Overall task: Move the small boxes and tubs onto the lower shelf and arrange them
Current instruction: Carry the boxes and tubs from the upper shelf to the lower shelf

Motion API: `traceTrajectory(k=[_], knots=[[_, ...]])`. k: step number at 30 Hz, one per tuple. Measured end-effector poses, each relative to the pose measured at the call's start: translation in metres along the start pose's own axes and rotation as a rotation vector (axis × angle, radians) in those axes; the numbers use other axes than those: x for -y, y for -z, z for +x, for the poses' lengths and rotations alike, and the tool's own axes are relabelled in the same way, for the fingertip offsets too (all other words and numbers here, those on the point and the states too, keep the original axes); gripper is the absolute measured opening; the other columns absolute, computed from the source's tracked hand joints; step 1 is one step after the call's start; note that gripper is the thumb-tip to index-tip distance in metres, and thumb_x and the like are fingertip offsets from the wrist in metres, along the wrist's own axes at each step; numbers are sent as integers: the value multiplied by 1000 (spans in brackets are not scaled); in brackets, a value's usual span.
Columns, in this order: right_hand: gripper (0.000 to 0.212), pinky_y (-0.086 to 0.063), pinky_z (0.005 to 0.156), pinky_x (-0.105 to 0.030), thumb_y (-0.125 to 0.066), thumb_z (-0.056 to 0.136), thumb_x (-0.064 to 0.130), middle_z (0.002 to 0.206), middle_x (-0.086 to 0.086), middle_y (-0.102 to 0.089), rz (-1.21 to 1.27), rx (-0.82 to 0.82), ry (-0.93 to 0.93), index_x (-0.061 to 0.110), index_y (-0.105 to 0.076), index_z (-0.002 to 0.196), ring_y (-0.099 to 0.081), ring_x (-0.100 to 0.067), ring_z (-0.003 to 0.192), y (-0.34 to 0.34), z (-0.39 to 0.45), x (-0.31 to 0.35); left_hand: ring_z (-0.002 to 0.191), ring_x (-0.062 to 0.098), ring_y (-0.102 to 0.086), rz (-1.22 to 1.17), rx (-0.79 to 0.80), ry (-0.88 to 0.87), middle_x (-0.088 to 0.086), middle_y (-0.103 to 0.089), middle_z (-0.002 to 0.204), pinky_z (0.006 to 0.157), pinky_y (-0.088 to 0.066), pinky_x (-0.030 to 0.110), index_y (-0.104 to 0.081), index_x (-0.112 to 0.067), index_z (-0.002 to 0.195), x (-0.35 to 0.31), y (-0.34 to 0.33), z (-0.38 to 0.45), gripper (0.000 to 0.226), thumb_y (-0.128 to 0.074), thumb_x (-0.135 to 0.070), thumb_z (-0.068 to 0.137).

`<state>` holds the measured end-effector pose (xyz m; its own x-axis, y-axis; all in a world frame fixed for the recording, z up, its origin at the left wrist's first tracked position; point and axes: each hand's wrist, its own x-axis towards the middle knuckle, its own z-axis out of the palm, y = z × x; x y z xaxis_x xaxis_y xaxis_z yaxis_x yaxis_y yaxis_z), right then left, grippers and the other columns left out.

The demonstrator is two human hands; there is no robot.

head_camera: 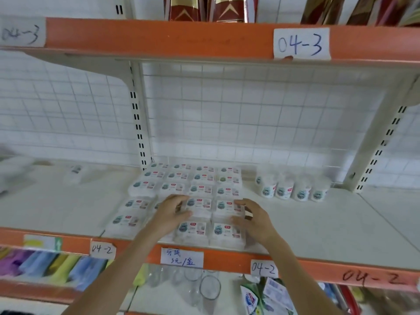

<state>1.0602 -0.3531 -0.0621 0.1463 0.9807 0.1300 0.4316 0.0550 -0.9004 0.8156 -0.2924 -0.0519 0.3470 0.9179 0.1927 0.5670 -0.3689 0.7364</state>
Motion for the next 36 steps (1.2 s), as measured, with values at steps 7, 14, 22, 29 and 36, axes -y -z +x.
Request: traceTrajectory(k=[7,14,22,29,36], knots=[[52,-38,100,-27,-76,75,14,130,-3,-39,-90,-34,-54,20,-55,122,-45,-19,120,-3,-1,6,118,18,-49,-3,-3,28,4,-49,129,100,-40,30,-48,-11,131,-6,1,-4,50,-65,-19,85],[48,-32,102,-20,-69,81,21,133,-1,-46,-334,-195,182,18,-53,126,-43,-15,124,3,-45,27,113,20,-51,30,-212,-113,6,-48,124,96,-43,32,-49,-8,129,-7,16,-31,47,-64,-16,85],[32,-56,69,-35,-54,75,34,96,1,-69,-832,-163,291,18,-67,100,-66,-22,83,6,-137,19,76,28,-65,481,-224,-295,7,-64,93,66,-52,39,-62,-9,98,24,36,-115,29,-55,-29,77],[33,-55,62,-35,-73,61,26,88,2,-68,-947,-44,303,20,-64,93,-66,-23,77,10,-205,2,65,24,-65,636,-185,-180,1,-62,76,55,-52,29,-64,-13,80,40,32,-211,33,-40,-35,74],[40,-55,57,-30,-84,57,24,88,4,-69,-948,140,374,20,-68,94,-68,-18,76,-11,-243,0,61,22,-64,662,-240,65,0,-63,75,50,-50,29,-66,-14,80,37,28,-319,35,-41,-38,74]])
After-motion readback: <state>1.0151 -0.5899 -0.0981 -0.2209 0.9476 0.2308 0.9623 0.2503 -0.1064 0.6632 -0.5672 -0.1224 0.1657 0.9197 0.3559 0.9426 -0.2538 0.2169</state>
